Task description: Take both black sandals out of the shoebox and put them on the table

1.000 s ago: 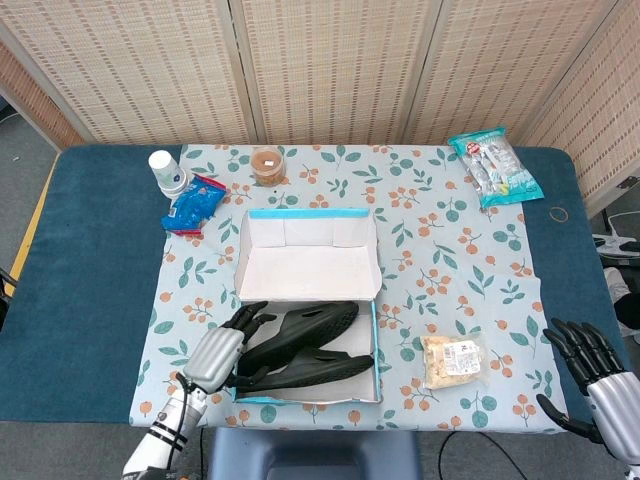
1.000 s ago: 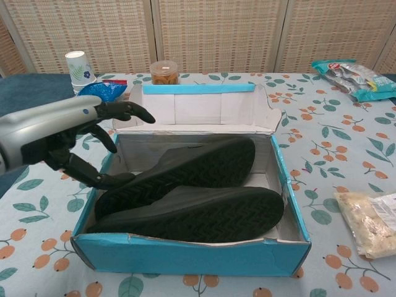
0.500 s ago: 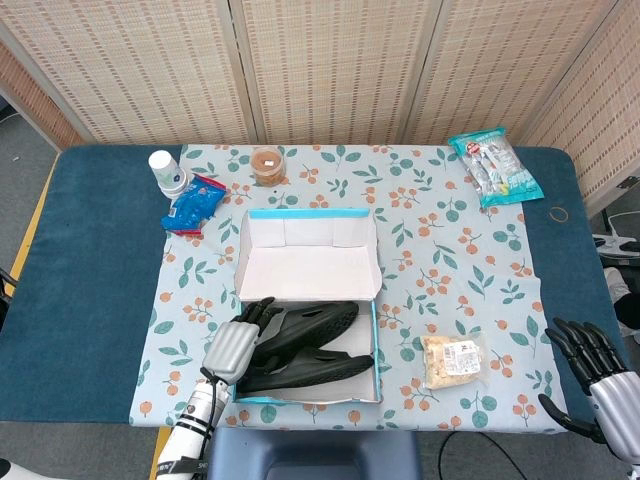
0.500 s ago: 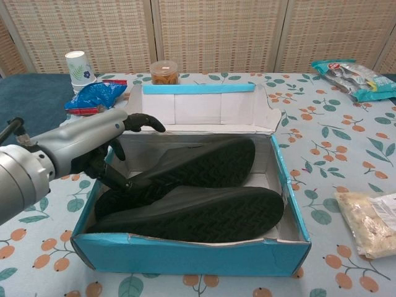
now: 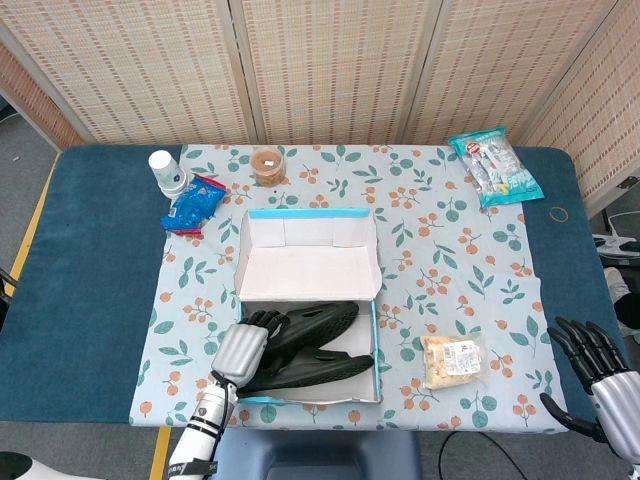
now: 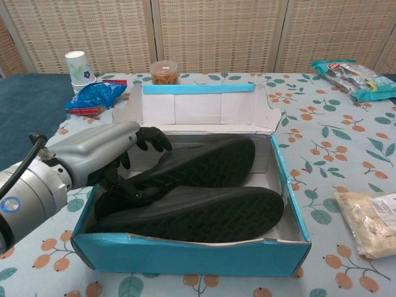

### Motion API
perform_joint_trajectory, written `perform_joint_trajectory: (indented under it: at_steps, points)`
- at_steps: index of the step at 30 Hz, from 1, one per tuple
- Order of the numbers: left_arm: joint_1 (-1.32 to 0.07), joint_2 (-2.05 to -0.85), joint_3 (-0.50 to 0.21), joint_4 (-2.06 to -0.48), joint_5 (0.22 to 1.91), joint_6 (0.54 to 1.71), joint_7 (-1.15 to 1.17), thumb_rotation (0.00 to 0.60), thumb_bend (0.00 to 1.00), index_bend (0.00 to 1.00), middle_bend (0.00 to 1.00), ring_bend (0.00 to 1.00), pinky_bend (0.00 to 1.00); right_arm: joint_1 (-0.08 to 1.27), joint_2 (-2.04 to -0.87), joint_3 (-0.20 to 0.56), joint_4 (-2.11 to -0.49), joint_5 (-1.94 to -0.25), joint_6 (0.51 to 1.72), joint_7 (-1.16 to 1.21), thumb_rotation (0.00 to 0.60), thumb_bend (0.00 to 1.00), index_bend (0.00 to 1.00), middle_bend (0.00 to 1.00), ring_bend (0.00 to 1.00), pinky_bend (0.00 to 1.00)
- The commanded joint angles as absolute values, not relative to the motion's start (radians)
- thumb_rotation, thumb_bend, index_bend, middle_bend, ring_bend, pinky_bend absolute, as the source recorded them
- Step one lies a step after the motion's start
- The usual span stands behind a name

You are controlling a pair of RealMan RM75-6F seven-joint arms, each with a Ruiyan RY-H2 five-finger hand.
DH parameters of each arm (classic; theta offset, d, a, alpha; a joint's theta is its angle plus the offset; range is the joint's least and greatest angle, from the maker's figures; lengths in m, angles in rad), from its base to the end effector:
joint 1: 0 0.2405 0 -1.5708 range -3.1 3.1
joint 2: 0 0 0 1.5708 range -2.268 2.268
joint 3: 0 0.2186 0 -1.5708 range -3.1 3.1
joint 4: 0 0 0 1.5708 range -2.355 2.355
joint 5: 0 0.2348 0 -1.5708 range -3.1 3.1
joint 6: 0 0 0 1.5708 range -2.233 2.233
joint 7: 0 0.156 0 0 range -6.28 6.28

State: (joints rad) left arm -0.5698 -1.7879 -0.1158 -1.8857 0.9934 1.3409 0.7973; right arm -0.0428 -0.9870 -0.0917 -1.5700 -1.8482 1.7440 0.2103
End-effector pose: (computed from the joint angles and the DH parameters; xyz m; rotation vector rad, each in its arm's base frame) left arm -0.0416 0.2156 -0.0654 -1.7453 -1.1376 -0.9566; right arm -0.2743 -0.1165 0.1538 1.5523 -0.8590 1.1048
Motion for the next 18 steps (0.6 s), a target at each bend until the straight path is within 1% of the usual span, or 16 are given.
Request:
perform_joint_trajectory:
  at_steps: [1, 10, 14, 18]
  points:
    - [-0.574, -1.8, -0.126, -1.873, 0.98, 1.343, 0.805, 0.6, 0.33, 0.24, 0.22, 0.2, 0.39, -0.044, -0.987, -0.093, -1.57, -1.852, 1.745, 0.208, 0.555, 0.2, 0.0, 0.0, 0.0, 0.0]
    - [-0.601, -1.814, -0.191, -1.875, 0.835, 1.315, 0.832, 0.6, 0.33, 0.24, 0.23, 0.22, 0.42, -0.043, -0.987, -0.09, -1.572, -1.844, 1.739, 0.206, 0.556, 0.2, 0.0, 0.0, 0.0, 0.0]
    - [-0.626, -1.788, -0.214, -1.921, 0.726, 1.271, 0.854, 0.6, 0.32, 0.24, 0.23, 0.22, 0.42, -0.044, -0.986, -0.089, -1.575, -1.838, 1.737, 0.206, 0.557, 0.2, 0.0, 0.0, 0.0, 0.0]
    - [-0.654, -1.772, -0.227, -1.937, 0.675, 1.264, 0.875, 0.6, 0.32, 0.25, 0.25, 0.24, 0.43, -0.044, -0.986, -0.089, -1.575, -1.837, 1.736, 0.204, 0.558, 0.2, 0.0, 0.0, 0.0, 0.0]
